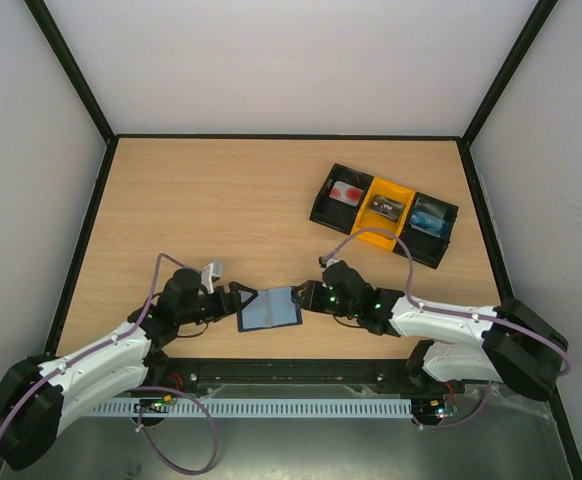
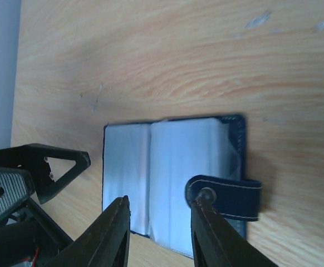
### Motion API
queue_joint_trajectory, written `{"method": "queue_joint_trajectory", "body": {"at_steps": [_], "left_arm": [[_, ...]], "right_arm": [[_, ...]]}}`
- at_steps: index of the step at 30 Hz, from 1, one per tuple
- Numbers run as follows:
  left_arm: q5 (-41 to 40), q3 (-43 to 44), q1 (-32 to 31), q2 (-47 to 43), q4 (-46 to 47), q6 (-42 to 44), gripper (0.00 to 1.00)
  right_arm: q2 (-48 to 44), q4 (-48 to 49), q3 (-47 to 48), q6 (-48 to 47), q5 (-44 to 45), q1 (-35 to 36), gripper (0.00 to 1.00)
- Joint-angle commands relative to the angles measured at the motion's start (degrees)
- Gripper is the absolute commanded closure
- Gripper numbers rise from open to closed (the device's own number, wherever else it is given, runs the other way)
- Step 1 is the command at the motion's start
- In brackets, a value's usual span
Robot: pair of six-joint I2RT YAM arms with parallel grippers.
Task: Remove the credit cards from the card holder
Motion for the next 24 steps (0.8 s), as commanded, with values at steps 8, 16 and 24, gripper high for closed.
{"method": "queue_joint_trajectory", "body": {"at_steps": [8, 16, 24], "left_arm": [[-0.4, -2.8, 0.5, -2.7, 2.1, -4.4, 0.15], [-2.8, -2.9, 0.5, -4.9, -0.4, -4.7, 0.18], [-3.7, -3.7, 0.6, -6.0, -1.2, -5.6, 0.18]], "right_arm": [[10.9, 7.0, 7.9, 1.9, 4.2, 8.1, 0.73], [18.8, 8.8, 10.5, 2.1, 3.0, 9.8, 0.75], [25.2, 11.8, 10.7, 2.5, 1.5, 10.4, 0.78]]}}
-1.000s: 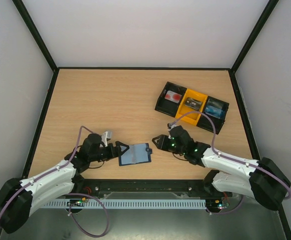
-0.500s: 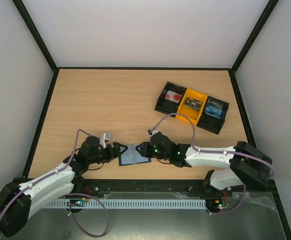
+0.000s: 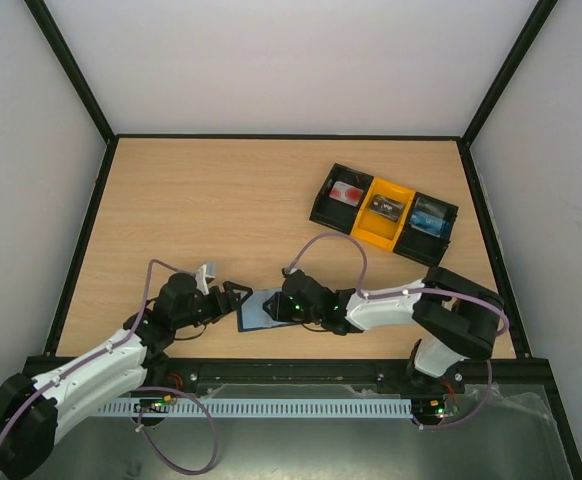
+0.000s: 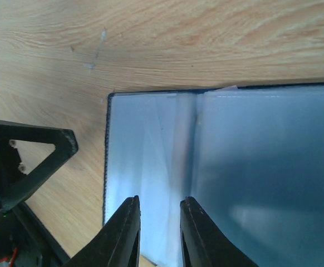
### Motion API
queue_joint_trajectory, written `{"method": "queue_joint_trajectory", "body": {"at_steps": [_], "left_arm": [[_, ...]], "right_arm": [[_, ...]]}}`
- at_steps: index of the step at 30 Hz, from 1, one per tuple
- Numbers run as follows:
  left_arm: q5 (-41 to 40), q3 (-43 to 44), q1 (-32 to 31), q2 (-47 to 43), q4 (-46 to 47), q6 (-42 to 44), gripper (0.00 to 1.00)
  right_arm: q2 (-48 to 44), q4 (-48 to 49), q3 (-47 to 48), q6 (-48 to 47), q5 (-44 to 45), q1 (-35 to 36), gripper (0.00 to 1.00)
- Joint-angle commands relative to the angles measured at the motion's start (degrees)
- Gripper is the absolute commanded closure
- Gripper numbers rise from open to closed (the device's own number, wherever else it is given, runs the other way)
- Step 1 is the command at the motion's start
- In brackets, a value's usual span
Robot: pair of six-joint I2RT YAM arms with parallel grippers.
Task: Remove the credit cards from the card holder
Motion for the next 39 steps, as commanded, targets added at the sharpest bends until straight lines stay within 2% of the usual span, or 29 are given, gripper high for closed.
{"method": "queue_joint_trajectory", "body": {"at_steps": [1, 13, 31, 33, 37, 39], "left_arm": [[-0.7, -1.5, 0.2, -0.4, -0.8, -1.4, 0.18], [0.9, -3.1, 0.3, 1.0, 3.9, -3.7, 0.14], [5.6, -2.6, 0.3, 12.6, 15.1, -3.9, 0.15], [6.7, -2.6, 0.3, 13.4, 16.5, -4.1, 0.18], [9.6, -2.2, 0.2, 14.0, 19.0, -5.1, 0.35], [10.1, -1.5, 0.2, 13.8, 18.5, -5.2, 0.39]], "right_arm": [[3.9, 2.8, 1.2, 0.3, -0.5, 0.6, 0.79], [6.2, 3.7, -3.2, 1.1, 2.3, 0.8, 0.97], [6.1, 8.8, -6.3, 3.2, 2.2, 0.8, 0.98], [6.0, 9.4, -6.6, 3.4, 2.0, 0.8, 0.98], [6.6, 11.6, -7.4, 4.2, 0.8, 0.9, 0.98], [7.0, 12.5, -7.6, 4.6, 0.3, 0.8, 0.98]]}}
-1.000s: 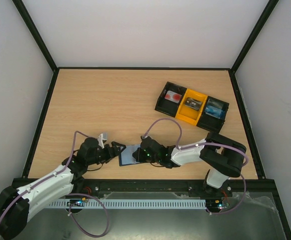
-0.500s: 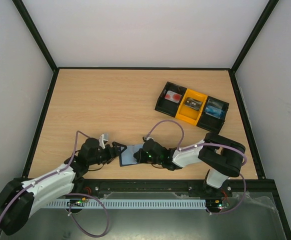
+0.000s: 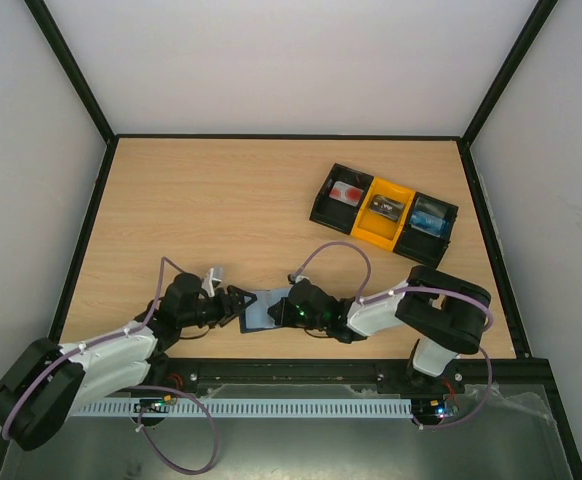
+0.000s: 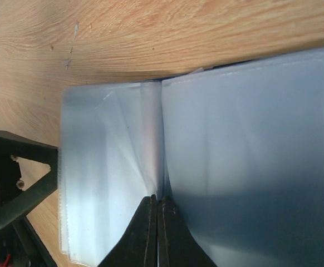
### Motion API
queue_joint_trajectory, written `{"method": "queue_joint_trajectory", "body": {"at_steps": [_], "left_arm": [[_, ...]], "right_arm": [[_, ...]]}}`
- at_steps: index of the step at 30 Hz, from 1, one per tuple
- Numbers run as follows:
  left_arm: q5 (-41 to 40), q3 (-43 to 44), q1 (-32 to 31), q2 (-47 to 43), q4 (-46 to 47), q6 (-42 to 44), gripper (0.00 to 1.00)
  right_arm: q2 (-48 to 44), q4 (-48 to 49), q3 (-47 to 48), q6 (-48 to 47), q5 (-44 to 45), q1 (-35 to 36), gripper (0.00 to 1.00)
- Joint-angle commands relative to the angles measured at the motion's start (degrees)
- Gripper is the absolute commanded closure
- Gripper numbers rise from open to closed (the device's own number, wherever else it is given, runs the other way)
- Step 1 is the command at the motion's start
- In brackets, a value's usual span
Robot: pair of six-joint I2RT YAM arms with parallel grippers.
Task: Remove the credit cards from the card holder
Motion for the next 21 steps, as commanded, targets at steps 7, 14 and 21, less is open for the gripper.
{"method": "queue_joint_trajectory", "body": {"at_steps": [7, 14, 21], "left_arm": [[3.5, 2.0, 0.1, -0.8, 2.3, -1.1, 0.56], [3.7, 2.5, 0.1, -0.9, 1.9, -1.1, 0.67], [3.6, 3.6, 0.1, -0.9, -0.8, 0.2, 0.63]], "right_arm": [[2.8, 3.4, -2.7, 2.8, -1.8, 0.5, 0.98], [3.3, 8.5, -3.7, 4.1, -4.0, 0.5, 0.98], [3.4, 9.6, -3.4, 4.2, -4.4, 0.5, 0.98]]}}
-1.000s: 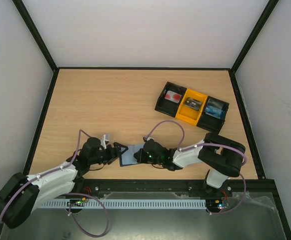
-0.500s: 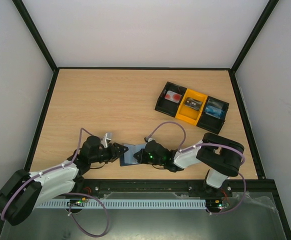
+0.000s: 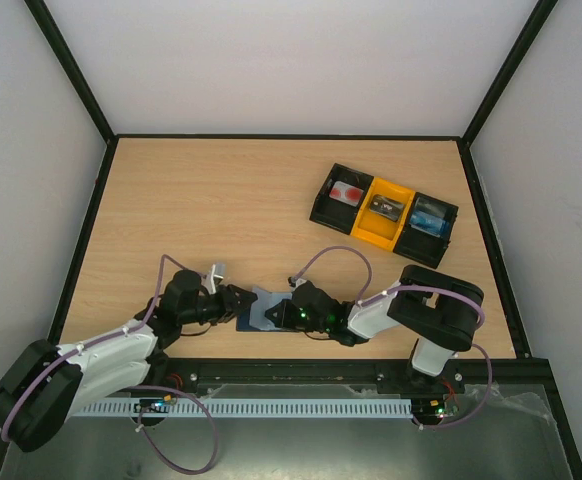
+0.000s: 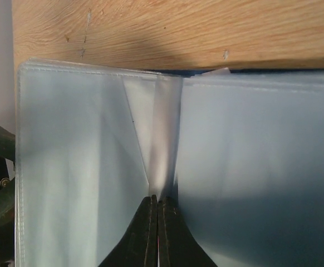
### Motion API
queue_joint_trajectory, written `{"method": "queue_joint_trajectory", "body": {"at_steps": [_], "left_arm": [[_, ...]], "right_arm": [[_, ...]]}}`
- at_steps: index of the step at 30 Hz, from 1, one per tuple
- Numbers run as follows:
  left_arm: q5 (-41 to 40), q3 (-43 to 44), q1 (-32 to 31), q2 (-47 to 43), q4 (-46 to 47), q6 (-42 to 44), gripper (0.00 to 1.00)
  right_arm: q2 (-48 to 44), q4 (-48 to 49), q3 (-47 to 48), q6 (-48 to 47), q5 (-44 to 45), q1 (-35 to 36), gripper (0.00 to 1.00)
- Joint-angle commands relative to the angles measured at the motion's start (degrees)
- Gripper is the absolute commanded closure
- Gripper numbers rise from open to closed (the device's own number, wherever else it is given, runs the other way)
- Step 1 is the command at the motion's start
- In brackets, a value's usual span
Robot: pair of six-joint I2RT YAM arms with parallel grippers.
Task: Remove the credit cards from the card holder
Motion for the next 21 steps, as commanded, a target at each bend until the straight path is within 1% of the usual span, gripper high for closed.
{"method": "queue_joint_trajectory", "body": {"at_steps": [1, 3, 12, 14, 18, 21], "left_arm": [[1.2, 2.5, -0.1, -0.5, -1.8, 1.3, 0.65], [1.8, 2.6, -0.2, -0.6, -1.6, 1.5, 0.70], [2.6, 3.0, -1.3, -0.5, -1.7, 1.9, 0.70], [1.8, 3.4, -1.3, -0.5, -3.3, 2.8, 0.64], [-0.7, 4.4, -1.3, -0.1, -7.1, 5.3, 0.59], [-3.9, 5.8, -1.2, 0.5, -12.0, 7.6, 0.47]], "right_arm": [[1.1, 0.7, -0.9, 0.5, -0.9, 0.5, 0.98], [1.2, 1.2, -1.0, 0.7, -0.8, 0.5, 0.98], [1.0, 4.0, -1.7, 0.9, -0.6, 0.5, 0.98], [0.8, 4.4, -2.1, 1.0, -0.3, 0.5, 0.98], [1.0, 4.4, -2.3, 1.0, -0.3, 0.5, 0.98], [1.1, 4.4, -2.3, 1.0, -0.2, 0.5, 0.98]]}}
